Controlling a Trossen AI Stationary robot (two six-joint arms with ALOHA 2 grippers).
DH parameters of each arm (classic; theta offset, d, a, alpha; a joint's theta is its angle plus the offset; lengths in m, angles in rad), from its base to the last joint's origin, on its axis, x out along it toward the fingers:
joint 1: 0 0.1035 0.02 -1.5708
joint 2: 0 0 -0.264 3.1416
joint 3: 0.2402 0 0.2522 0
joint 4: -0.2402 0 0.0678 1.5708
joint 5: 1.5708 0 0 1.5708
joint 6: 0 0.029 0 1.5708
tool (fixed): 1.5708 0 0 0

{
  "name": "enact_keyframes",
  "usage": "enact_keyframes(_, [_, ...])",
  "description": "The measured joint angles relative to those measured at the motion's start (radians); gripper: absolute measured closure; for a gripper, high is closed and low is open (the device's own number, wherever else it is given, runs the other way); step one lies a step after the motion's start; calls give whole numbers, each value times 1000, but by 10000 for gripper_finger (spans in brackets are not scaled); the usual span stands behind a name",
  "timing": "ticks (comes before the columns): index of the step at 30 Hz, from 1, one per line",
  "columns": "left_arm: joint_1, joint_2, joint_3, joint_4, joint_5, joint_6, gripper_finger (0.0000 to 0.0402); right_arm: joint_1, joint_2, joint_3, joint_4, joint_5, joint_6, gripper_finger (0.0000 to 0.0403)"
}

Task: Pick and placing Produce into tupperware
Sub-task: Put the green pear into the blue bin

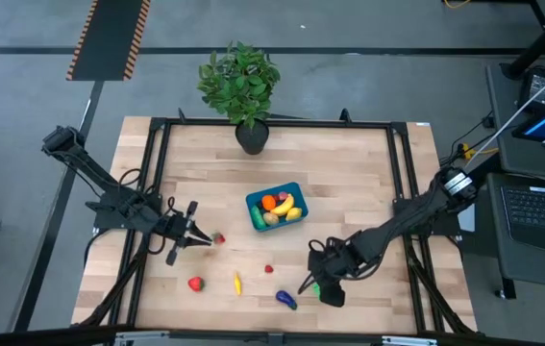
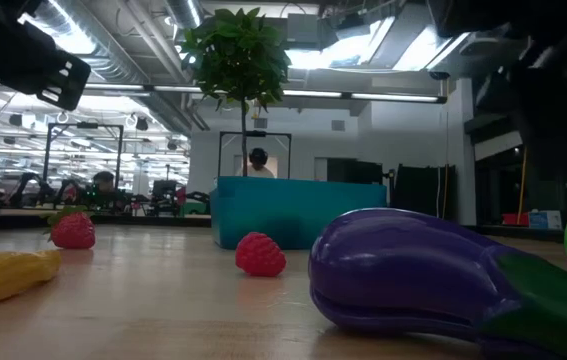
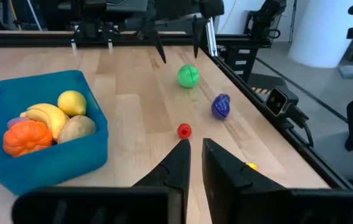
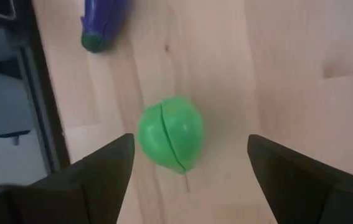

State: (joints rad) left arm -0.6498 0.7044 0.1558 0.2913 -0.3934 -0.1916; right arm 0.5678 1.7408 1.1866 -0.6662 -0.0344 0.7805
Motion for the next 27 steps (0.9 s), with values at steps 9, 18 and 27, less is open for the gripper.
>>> enact_keyframes(9, [0, 0, 0, -1, 0, -13, 353, 5, 60, 0, 23, -12, 42, 89])
enact_keyframes(18, [0, 0, 0, -2, 0, -15, 345, 19, 85, 0, 112, -28, 49, 89])
enact_keyframes(27, [0, 0, 0, -5, 0, -15, 362, 41, 91, 0, 114, -30, 1, 89])
